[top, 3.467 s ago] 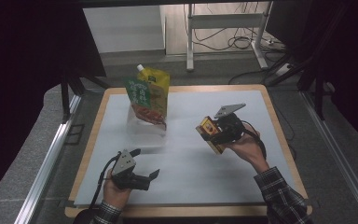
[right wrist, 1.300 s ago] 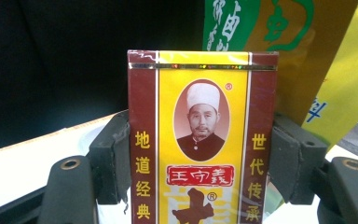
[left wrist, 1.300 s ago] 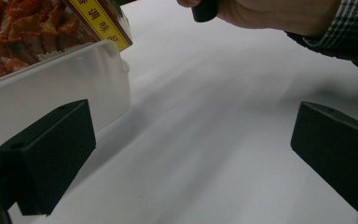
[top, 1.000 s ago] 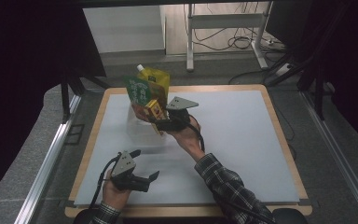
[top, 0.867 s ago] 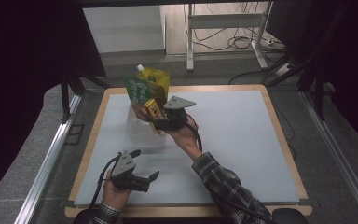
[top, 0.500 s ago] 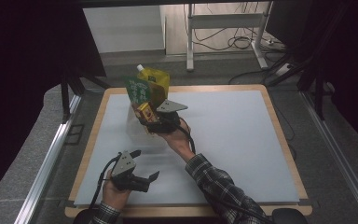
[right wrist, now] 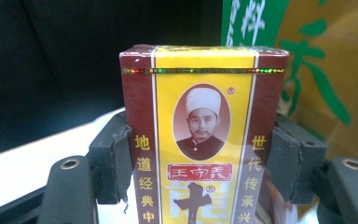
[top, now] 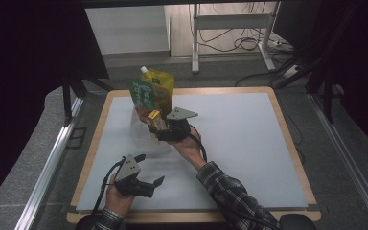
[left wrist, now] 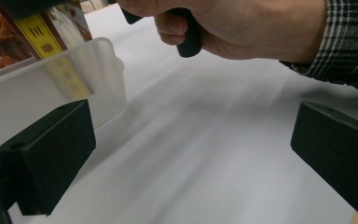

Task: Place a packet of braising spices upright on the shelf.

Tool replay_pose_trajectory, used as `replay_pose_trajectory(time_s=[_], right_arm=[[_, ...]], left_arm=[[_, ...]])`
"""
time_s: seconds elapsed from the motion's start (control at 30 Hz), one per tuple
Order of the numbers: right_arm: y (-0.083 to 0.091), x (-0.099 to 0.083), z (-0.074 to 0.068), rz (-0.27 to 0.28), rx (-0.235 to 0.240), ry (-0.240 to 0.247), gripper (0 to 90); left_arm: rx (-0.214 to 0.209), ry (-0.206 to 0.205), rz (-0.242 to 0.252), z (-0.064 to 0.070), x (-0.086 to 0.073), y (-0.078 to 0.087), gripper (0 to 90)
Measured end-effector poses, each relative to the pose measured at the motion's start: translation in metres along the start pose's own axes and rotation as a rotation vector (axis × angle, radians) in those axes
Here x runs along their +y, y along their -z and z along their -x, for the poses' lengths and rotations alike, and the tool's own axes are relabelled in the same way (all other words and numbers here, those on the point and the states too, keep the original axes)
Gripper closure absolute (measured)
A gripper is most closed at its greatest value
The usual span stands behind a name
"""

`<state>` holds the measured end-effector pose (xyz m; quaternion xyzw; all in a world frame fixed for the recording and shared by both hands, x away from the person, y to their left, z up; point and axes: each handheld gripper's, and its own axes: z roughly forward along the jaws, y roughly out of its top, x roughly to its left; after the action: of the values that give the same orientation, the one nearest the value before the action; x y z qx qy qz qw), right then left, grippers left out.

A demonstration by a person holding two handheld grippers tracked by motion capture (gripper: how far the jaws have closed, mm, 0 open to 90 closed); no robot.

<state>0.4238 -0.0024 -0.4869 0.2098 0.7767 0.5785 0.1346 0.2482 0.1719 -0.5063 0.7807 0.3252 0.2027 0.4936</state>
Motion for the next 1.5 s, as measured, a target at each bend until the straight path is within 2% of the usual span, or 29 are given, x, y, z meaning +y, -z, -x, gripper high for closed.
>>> replay_pose_trajectory(time_s=[0.13, 0.33, 0.43, 0.5, 0.67, 0.87, 1.1, 1.3, 1.5], right_arm=[[0.001, -0.005, -0.001, -0.039, -0.012, 0.012, 32.5], [0.004, -0.012, 0.0, -0.058, -0.028, -0.029, 32.7], [0.004, -0.009, 0.001, -0.076, -0.029, -0.032, 31.8], [0.005, -0.008, 0.001, -0.079, -0.033, -0.02, 29.3], [0.007, -0.005, 0.0, -0.092, -0.004, 0.015, 16.9], [0.014, 0.0, -0.005, -0.144, -0.017, 0.067, 10.8], [0.03, 0.005, -0.007, -0.195, -0.022, 0.093, 6.3], [0.053, 0.004, -0.003, -0.237, 0.003, 0.049, 4.6], [0.076, -0.002, 0.001, -0.274, 0.018, 0.03, 3.7]], left_arm=[[-0.001, -0.003, -0.002, 0.001, 0.0, -0.001, 0.0], [-0.001, -0.001, 0.0, 0.001, 0.0, -0.001, 0.0], [-0.001, -0.004, -0.002, 0.0, 0.0, -0.001, 0.0], [-0.001, -0.003, -0.002, 0.0, 0.0, -0.001, 0.0], [0.0, -0.004, -0.004, 0.0, 0.0, -0.001, 0.0], [0.003, -0.005, -0.004, 0.0, 0.0, -0.001, 0.0], [0.009, -0.003, 0.0, 0.001, 0.0, -0.001, 0.0], [0.013, -0.011, -0.006, 0.0, 0.0, -0.001, 0.0], [0.013, -0.008, -0.005, 0.001, 0.0, -0.002, 0.0]])
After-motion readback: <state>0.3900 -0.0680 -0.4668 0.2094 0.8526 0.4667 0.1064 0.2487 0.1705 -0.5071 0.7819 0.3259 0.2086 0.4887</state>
